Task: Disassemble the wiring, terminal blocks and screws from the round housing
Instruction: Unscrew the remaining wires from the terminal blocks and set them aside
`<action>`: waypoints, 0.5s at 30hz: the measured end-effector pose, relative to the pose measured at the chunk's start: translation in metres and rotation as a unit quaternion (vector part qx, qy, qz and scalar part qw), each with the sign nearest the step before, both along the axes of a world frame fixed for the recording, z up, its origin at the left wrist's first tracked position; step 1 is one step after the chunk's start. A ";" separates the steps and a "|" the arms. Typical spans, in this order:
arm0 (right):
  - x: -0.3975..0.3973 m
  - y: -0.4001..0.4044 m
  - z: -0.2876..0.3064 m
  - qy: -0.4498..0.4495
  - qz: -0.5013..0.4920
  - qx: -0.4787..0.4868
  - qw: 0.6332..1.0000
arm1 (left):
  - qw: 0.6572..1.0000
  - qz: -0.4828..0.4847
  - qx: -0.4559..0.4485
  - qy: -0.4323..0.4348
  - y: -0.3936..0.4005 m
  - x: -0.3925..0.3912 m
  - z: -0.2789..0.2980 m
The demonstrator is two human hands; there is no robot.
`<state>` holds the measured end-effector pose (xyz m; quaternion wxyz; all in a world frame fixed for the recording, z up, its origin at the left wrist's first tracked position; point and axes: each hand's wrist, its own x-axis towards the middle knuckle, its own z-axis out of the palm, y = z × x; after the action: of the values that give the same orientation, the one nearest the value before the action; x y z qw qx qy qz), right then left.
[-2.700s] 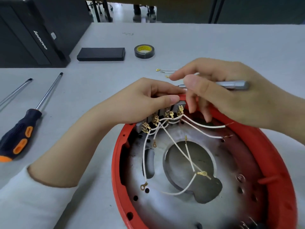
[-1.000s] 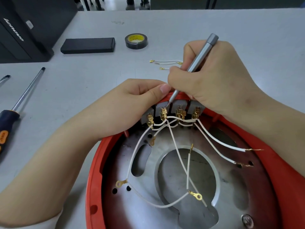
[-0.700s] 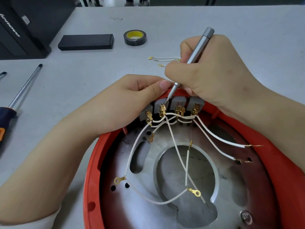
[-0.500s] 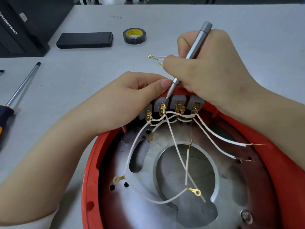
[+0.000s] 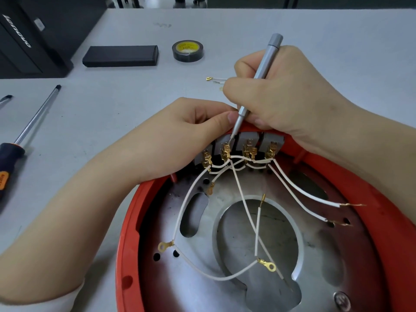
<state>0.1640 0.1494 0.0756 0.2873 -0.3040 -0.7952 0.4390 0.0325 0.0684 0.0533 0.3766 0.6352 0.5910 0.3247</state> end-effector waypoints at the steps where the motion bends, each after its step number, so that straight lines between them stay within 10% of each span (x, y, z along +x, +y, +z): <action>1: 0.000 0.000 0.000 0.000 0.001 -0.003 1.000 | 1.000 -0.001 0.001 0.000 0.000 0.000 0.001; 15: 0.004 -0.008 -0.001 0.028 -0.030 0.081 0.996 | 0.998 -0.018 0.014 -0.053 0.002 -0.004 -0.005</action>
<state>0.1676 0.1409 0.0749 0.3465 -0.2911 -0.8100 0.3730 0.0283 0.0704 0.0487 0.4047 0.6328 0.5540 0.3590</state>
